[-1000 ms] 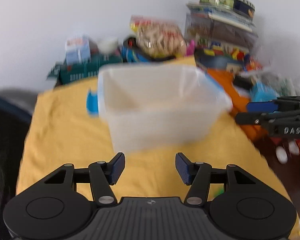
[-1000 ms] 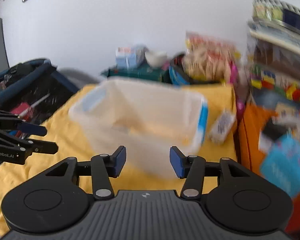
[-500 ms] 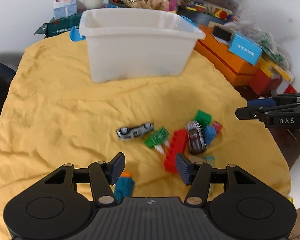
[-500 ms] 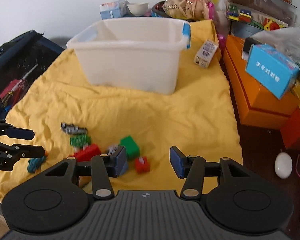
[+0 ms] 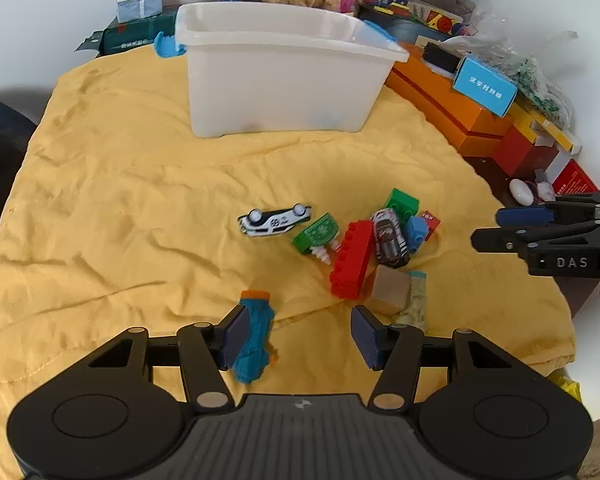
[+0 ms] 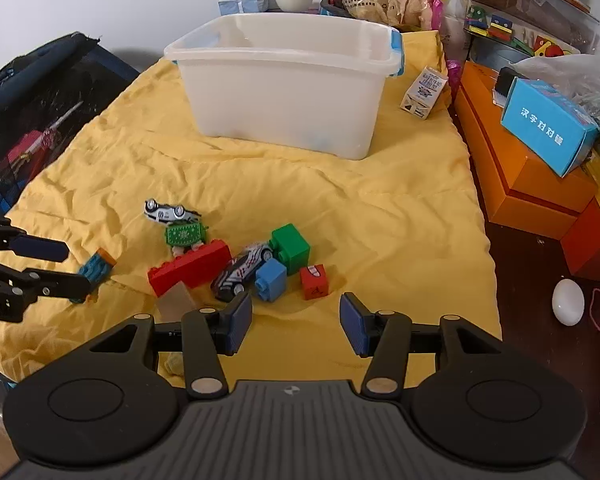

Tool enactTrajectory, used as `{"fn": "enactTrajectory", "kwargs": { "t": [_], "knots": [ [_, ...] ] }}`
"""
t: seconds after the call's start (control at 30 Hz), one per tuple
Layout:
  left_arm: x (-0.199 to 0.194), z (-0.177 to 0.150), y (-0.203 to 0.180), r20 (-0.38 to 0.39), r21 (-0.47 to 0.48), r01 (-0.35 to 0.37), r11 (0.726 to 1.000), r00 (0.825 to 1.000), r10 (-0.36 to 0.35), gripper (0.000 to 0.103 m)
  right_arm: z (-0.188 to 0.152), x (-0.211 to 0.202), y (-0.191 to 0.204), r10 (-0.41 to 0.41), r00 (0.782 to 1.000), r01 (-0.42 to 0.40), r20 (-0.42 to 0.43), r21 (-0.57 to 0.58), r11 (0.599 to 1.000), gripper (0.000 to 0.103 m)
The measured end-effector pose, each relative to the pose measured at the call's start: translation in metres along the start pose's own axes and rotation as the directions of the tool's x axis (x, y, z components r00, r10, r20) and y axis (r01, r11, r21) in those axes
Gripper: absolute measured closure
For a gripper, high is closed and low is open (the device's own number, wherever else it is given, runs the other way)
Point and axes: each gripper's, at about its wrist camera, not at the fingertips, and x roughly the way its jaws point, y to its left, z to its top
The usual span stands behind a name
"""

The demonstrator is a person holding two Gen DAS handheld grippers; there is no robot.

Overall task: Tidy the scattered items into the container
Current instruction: 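Grasp the teal toy with the left tool while the right tool grasps the khaki toy train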

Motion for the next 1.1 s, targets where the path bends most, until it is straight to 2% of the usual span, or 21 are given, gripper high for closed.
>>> {"fn": "enactTrajectory", "kwargs": {
  "t": [0.13, 0.3, 0.43, 0.53, 0.6, 0.73, 0.8, 0.87, 0.93, 1.0, 1.03, 1.1],
  "knots": [
    [0.005, -0.007, 0.005, -0.021, -0.003, -0.008, 1.0, 1.0, 0.008, 0.043, -0.009, 0.005, 0.001, 0.005, 0.999, -0.004, -0.034, 0.009, 1.0, 0.052],
    [0.013, -0.017, 0.006, -0.055, 0.006, -0.006, 1.0, 0.998, 0.007, 0.043, -0.02, 0.015, 0.016, 0.031, 0.996, -0.034, -0.089, -0.037, 0.999, 0.059],
    [0.018, -0.02, 0.006, -0.07, 0.014, -0.035, 0.999, 0.997, 0.036, 0.043, -0.016, 0.018, 0.03, 0.089, 0.992, -0.093, -0.084, -0.034, 0.995, 0.06],
    [0.018, -0.02, 0.01, -0.069, 0.0, -0.042, 0.999, 0.997, 0.042, 0.043, -0.014, 0.023, 0.055, 0.106, 0.992, -0.115, -0.072, -0.13, 0.985, 0.062],
    [0.017, -0.018, 0.013, -0.058, -0.007, -0.063, 0.998, 0.996, 0.062, 0.043, -0.017, 0.036, 0.064, 0.075, 0.991, -0.091, -0.11, -0.152, 0.984, 0.061],
    [0.019, -0.013, 0.022, -0.05, -0.035, -0.095, 0.995, 0.994, 0.093, 0.043, -0.02, 0.039, 0.056, 0.053, 0.993, -0.068, -0.109, -0.134, 0.989, 0.058],
    [0.031, -0.011, 0.027, -0.08, -0.048, -0.08, 0.996, 0.994, 0.076, 0.048, -0.02, 0.037, 0.051, 0.045, 0.993, -0.06, -0.11, -0.136, 0.989, 0.059],
    [0.042, -0.011, 0.027, -0.107, -0.038, -0.06, 0.997, 0.993, 0.056, 0.06, -0.02, 0.033, 0.046, 0.053, 0.992, -0.066, -0.111, -0.111, 0.992, 0.059],
    [0.043, -0.011, 0.02, -0.099, 0.007, -0.064, 0.998, 0.993, 0.064, 0.062, -0.02, 0.027, 0.041, 0.041, 0.994, -0.05, -0.102, -0.09, 0.995, 0.058],
    [0.041, -0.011, 0.017, -0.103, 0.007, -0.034, 0.999, 0.994, 0.035, 0.062, -0.02, 0.025, 0.036, 0.028, 0.993, -0.036, -0.111, -0.066, 0.997, 0.057],
    [0.039, -0.012, 0.015, -0.107, 0.0, -0.012, 1.0, 0.994, 0.012, 0.062, -0.02, 0.026, 0.033, 0.037, 0.992, -0.043, -0.124, -0.041, 0.998, 0.057],
    [0.037, -0.015, 0.011, -0.113, -0.006, 0.005, 1.0, 0.994, -0.006, 0.062, -0.019, 0.032, 0.026, 0.108, 0.983, -0.104, -0.147, 0.041, 0.994, 0.057]
  ]
}}
